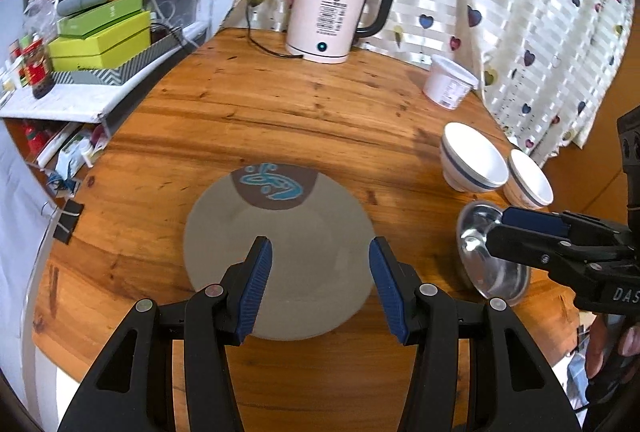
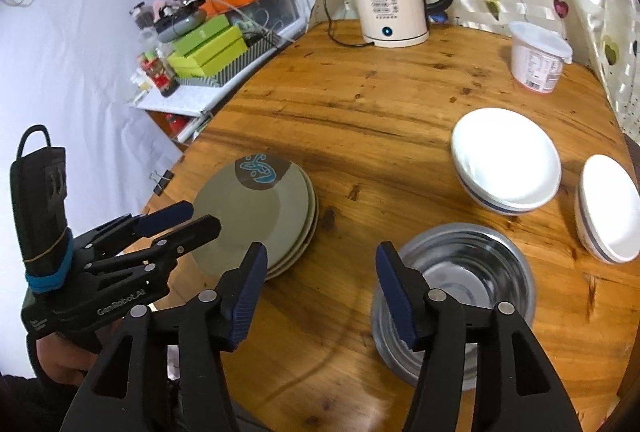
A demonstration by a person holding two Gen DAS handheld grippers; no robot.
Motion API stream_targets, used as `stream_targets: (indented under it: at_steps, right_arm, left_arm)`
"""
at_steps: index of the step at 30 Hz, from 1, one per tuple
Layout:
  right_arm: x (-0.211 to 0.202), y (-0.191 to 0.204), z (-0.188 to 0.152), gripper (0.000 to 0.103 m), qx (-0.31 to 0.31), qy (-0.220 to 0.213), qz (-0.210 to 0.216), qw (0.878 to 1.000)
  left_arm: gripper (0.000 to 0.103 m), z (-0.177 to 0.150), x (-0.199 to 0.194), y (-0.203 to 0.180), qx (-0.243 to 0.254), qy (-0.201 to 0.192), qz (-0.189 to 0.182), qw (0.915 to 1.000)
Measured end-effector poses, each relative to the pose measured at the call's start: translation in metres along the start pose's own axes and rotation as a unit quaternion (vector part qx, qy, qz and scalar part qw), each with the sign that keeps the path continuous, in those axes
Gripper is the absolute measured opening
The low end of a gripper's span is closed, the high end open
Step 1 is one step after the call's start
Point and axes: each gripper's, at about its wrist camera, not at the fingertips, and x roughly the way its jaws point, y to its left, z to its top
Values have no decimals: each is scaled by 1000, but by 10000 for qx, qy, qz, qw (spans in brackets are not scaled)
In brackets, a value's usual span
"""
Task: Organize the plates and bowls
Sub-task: 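Move both tools toward the white bowl stack beside the steel bowl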
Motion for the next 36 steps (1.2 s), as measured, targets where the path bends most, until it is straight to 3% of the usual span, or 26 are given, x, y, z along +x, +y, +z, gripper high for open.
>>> stream_targets:
  at_steps: [19, 36]
  right_arm:
    - [-50, -69, -26, 58, 794, -450, -471, 9947]
    - [-54, -104, -34, 58, 1221, -484, -526, 9899]
  left_arm:
    - [52, 15, 14, -51, 478, 125, -431, 9979]
    - [52, 32, 34, -83, 681, 297, -629, 9952]
